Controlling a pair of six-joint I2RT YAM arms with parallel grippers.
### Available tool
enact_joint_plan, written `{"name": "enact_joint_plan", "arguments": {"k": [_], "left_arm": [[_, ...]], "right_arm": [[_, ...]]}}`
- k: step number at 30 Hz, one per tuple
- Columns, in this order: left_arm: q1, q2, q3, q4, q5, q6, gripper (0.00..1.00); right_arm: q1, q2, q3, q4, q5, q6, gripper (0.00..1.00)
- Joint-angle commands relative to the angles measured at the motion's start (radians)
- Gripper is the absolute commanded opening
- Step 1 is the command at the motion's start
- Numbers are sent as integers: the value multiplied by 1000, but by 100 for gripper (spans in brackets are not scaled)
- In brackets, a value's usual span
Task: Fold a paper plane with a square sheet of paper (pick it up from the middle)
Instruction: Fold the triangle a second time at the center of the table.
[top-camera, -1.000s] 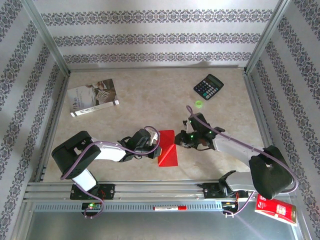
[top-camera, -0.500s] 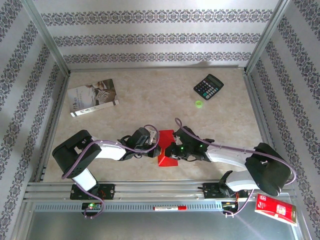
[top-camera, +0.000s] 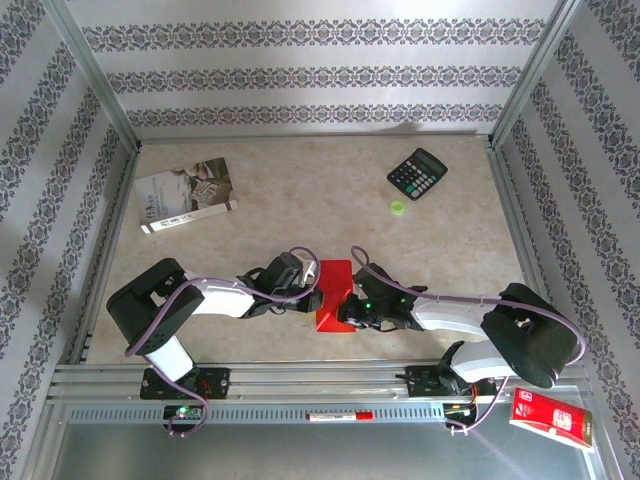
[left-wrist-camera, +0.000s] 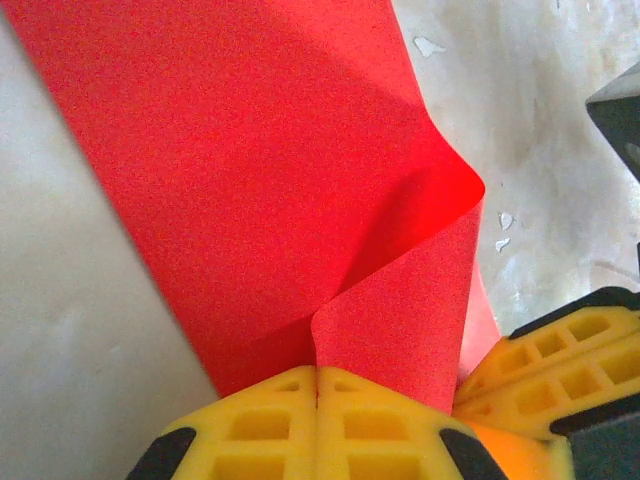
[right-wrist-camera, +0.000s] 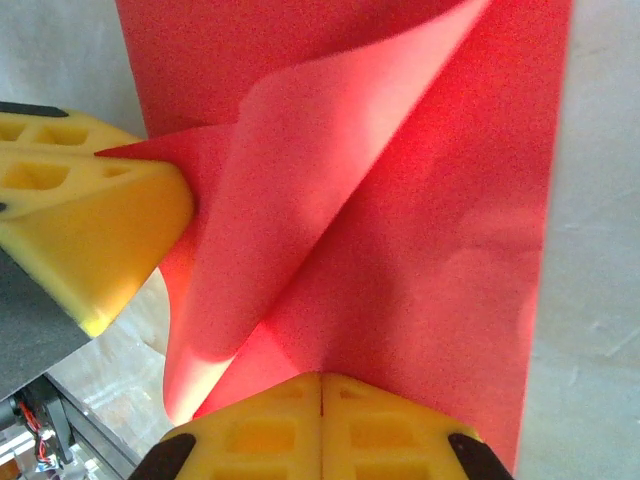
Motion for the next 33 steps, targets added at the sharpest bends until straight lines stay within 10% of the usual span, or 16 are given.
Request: {"name": "enact_joint_plan", "arguments": {"k": [1,33], "left_arm": [[20,14,27,-69,-2,17,0],[23,57,-35,-48,-3,-17,0]], "right_arm": [[10,24,-28,-41,53,-26,6],[40,-83,21,96,22,79,9]]}}
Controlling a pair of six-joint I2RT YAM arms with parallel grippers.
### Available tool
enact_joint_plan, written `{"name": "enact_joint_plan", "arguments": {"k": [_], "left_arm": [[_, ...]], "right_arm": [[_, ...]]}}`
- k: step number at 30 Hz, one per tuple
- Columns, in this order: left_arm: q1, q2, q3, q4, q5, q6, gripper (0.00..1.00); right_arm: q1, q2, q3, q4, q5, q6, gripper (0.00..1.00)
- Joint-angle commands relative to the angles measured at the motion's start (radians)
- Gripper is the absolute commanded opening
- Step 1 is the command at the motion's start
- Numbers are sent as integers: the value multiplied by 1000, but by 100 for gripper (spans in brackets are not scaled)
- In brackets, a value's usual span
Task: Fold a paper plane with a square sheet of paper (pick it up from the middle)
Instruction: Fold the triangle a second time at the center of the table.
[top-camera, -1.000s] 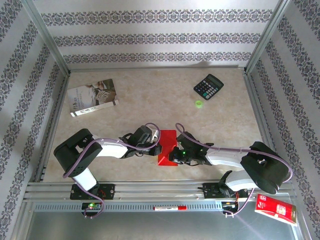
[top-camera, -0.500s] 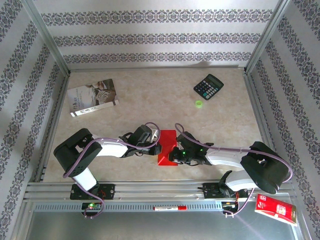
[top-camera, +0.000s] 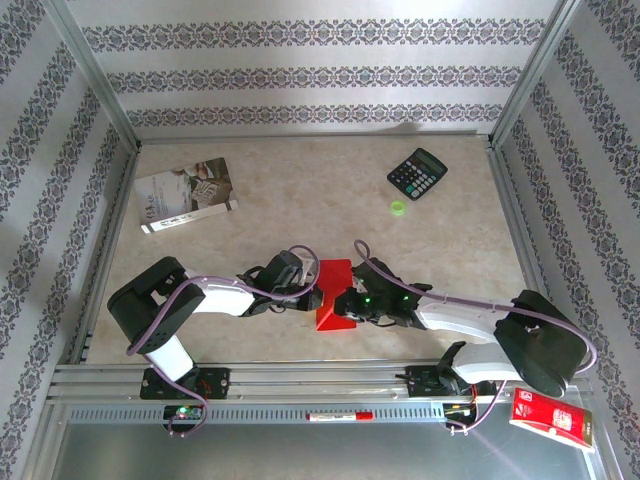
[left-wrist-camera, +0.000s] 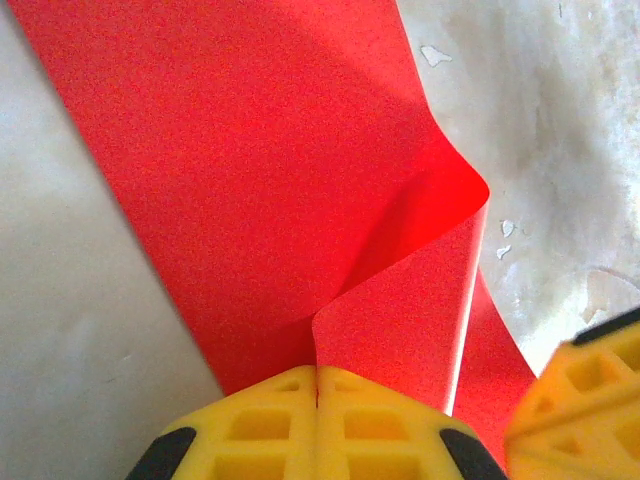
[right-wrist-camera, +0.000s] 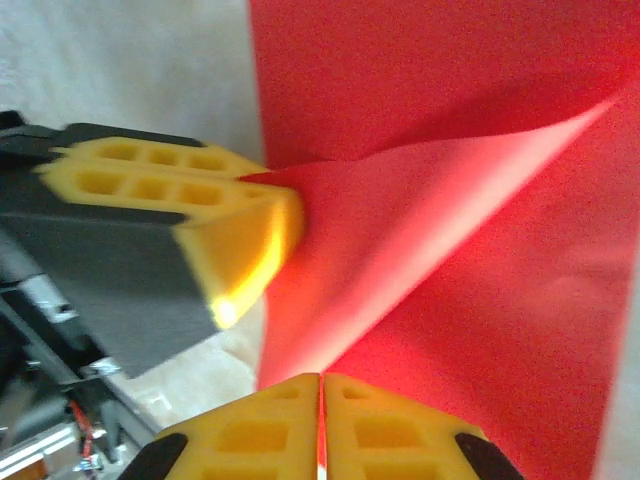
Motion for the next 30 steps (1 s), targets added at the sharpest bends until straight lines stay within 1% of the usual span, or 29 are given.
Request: {"name": "enact_joint_plan", "arguments": {"k": [1,7,14,20,30], "left_arm": [[11,52,-33,-53,-20,-10,0],[11,53,-32,-57,-21,-9,0],[11,52,-34,-59,-21,-8,0],[11,49,-37,-63,-21,-5,0],[11,49,-35,-71,-24,5,0]], "right_arm": [[40,-13,-19,114,18,88,9],[117,49,-18,224,52,158,7],[152,130,-6,284,56,182,7],[160,180,4,281,44,188,6],[162,196,-22,247,49,184,6]]}}
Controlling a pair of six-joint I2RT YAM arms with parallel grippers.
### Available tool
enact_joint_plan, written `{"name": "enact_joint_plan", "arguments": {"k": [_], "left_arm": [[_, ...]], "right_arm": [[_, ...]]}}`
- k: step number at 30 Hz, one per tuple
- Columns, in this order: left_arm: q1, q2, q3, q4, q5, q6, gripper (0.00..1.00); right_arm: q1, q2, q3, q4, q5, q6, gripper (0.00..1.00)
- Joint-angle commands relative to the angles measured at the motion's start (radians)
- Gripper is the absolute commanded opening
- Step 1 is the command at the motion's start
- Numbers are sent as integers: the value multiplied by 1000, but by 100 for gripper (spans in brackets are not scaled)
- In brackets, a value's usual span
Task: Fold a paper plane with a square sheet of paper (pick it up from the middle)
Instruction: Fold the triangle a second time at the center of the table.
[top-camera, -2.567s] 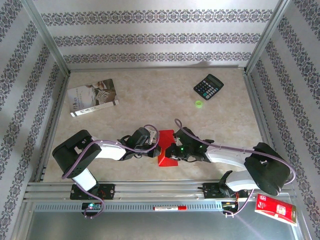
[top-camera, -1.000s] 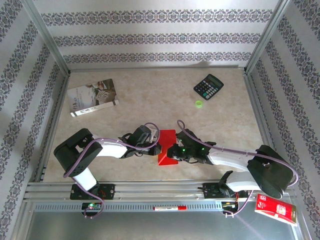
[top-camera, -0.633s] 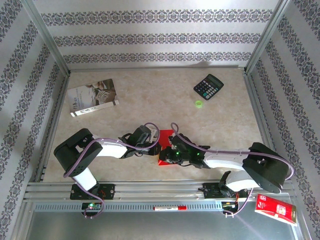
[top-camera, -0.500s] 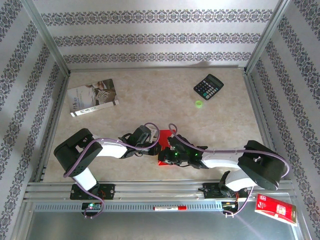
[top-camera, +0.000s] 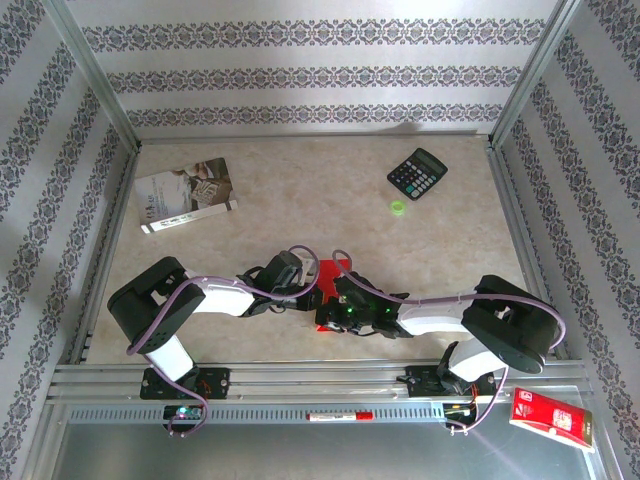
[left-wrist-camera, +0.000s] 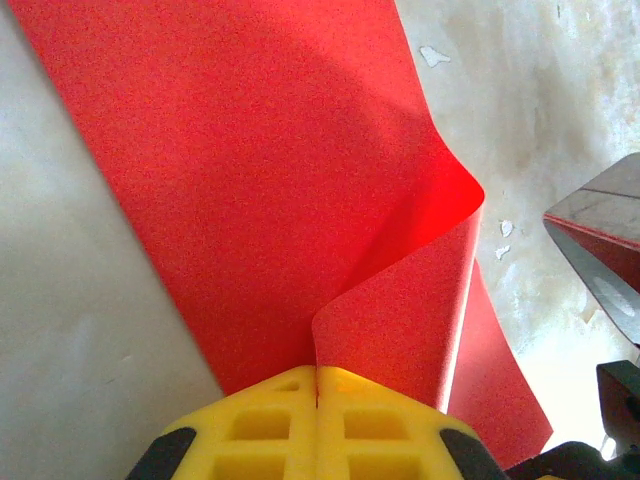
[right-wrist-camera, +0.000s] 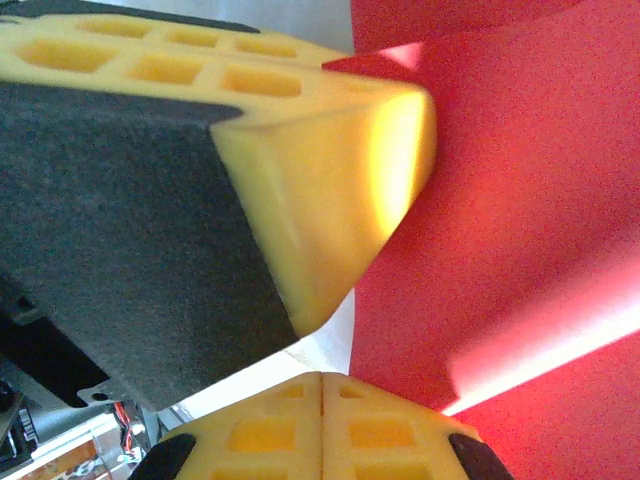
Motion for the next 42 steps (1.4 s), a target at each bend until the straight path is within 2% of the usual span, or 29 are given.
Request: {"name": "enact_joint_plan", "arguments": {"k": [1,18,34,37,42], "left_arm": [[11,50,-32,-76,-24,3,0],[13,63,-30,-87,-36,13,0],[13,77,-31,-103,-58,16,0],[13,77,-28,-106,-57,20,0],[12,75,-26,-108,-55,21,0]], "right_arm": [[13,23,-14,-7,13,1,6],[23,58,-35,-4,2,0,5],[108,-1,-67,-36,21,49,4],[94,-17,-60,-18,7,33,4],[17,-124,-61,-19,25,13,4]]}}
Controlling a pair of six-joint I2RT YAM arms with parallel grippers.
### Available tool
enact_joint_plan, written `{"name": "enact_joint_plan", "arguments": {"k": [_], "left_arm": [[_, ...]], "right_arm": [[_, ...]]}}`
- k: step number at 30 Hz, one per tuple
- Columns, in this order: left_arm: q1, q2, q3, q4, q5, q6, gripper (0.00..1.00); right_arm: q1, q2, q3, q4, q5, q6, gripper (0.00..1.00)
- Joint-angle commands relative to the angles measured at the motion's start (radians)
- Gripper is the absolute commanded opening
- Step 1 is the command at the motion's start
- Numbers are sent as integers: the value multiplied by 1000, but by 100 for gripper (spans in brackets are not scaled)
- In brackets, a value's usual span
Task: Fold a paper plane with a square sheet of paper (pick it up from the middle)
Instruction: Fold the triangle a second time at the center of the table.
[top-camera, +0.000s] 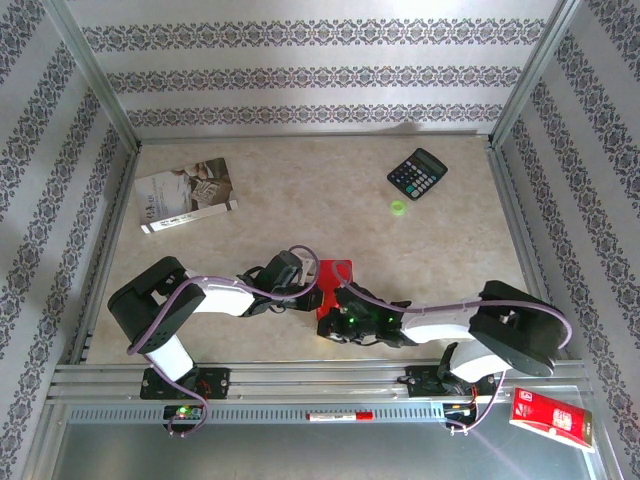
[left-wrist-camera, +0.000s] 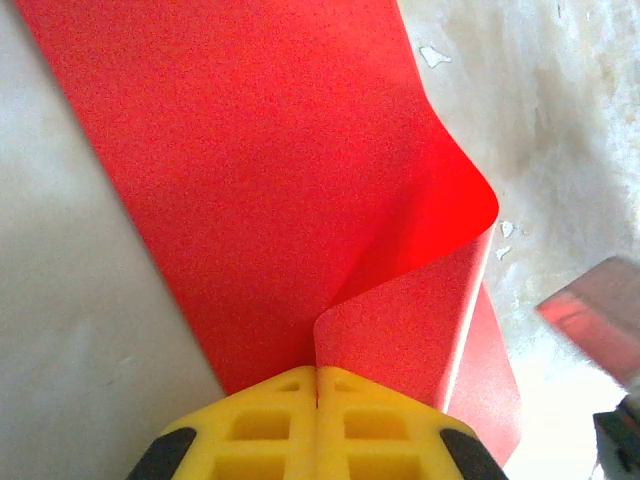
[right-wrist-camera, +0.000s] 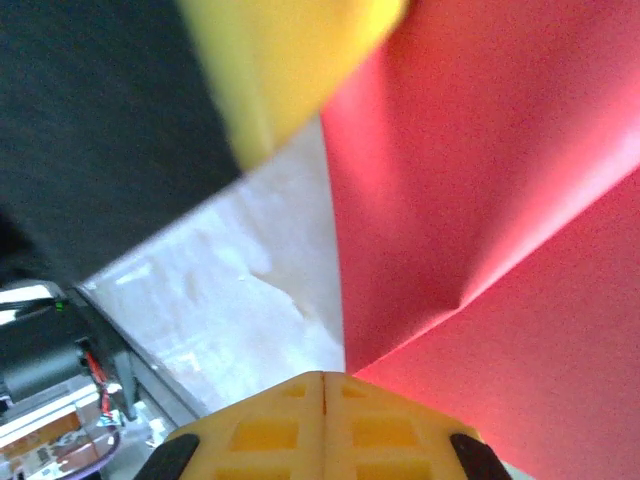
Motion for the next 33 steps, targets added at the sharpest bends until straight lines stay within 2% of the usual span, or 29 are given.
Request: {"name": "enact_joint_plan", "arguments": {"k": [1,6,19,33], "left_arm": [[11,71,-27,-108,-55,21,0],[11,72,-27,-108,-52,23,0],[10,72,-21,-116,-47,29,0],[11,74,-25,-119,-61,27,0]], "right_arm": [[-53,-79,-12,-12,14,-14,4],[-86,-78,4,-27,47,-32,4],[-89,74,25,33,30,-36,3],[15,37,-33,3,54,36,2]]}}
